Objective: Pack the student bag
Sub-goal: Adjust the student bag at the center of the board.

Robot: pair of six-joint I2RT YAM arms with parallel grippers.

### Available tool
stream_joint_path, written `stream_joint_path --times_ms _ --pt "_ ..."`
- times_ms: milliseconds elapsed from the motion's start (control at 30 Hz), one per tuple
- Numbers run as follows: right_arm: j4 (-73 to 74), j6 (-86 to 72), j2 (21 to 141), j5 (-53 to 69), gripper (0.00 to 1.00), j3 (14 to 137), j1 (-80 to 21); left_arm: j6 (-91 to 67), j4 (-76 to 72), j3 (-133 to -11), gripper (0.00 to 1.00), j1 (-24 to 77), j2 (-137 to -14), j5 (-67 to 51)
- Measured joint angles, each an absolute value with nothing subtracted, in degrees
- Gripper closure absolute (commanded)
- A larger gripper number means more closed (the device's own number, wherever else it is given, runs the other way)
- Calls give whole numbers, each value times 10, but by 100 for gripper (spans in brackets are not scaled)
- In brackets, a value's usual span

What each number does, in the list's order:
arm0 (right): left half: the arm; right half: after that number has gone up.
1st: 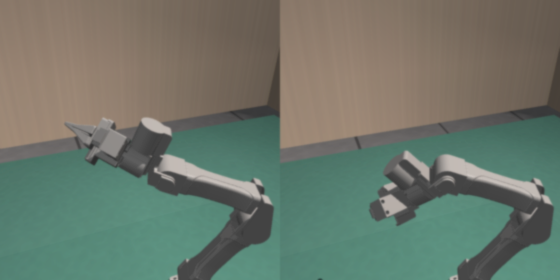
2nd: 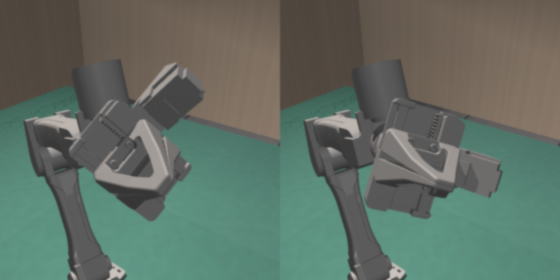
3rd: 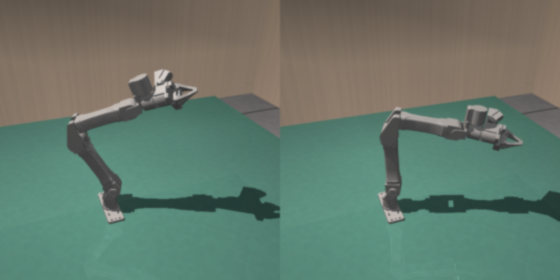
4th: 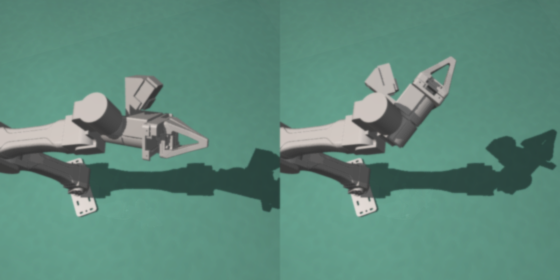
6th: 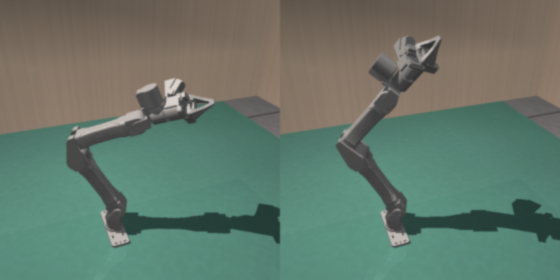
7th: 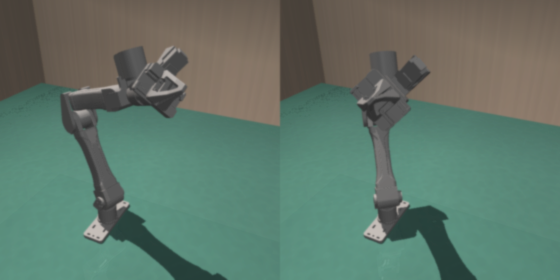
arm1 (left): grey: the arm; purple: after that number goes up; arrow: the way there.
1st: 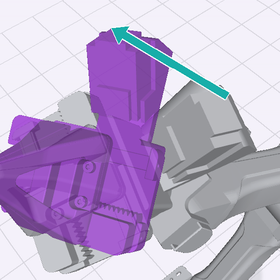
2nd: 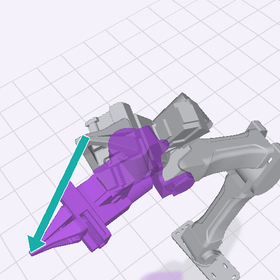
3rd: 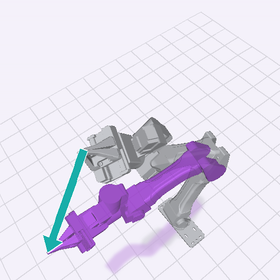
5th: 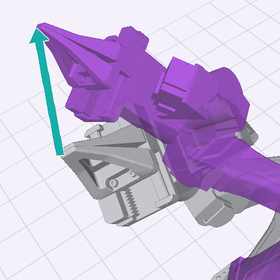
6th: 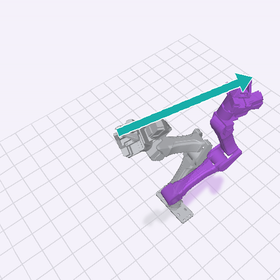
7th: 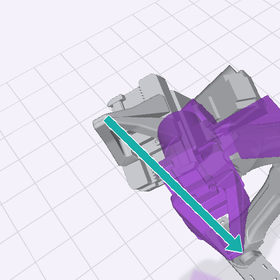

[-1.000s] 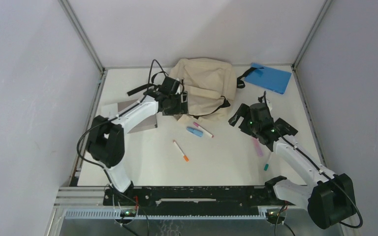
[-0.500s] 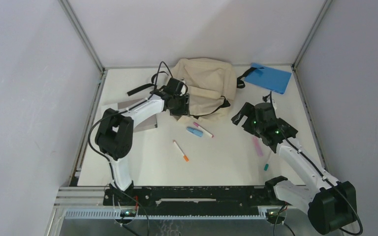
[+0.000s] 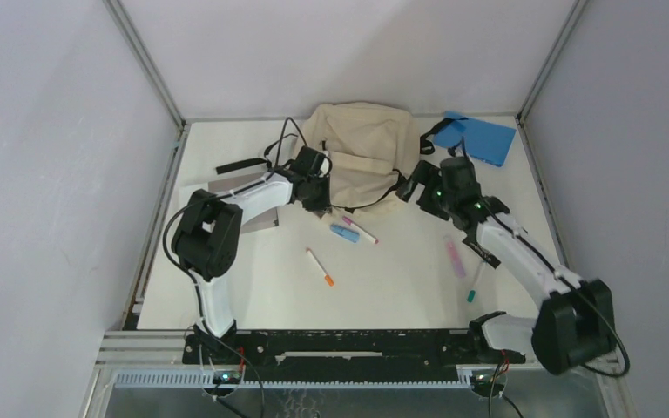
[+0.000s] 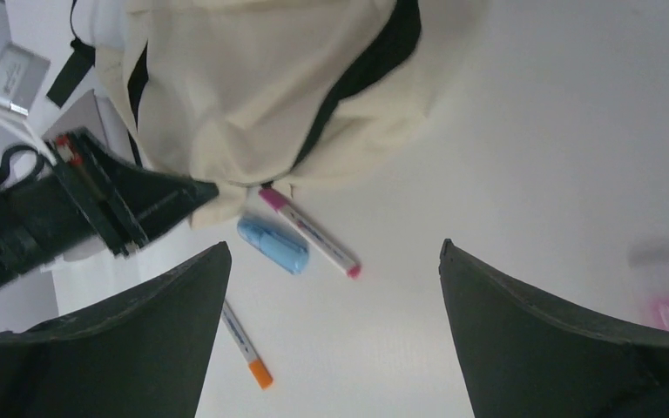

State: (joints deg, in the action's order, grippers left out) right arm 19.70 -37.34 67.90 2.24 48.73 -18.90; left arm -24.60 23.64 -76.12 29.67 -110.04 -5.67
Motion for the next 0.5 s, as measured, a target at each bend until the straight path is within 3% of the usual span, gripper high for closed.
stream_joint_path --times_ms 67,167,400,433,500 --pt "200 -373 732 21 7 531 -190 -250 230 -758 100 297 -1100 -60" --pt "199 -376 806 22 12 585 -185 -253 220 -750 100 295 -1096 -65" --pt "194 -406 980 35 10 676 -144 -260 206 -726 100 292 -1077 -70" --pt "194 -407 1001 34 13 688 -142 -261 206 -724 100 291 -1074 -73" --pt "197 -409 1052 34 32 719 -136 -261 204 -720 100 291 -1071 -77"
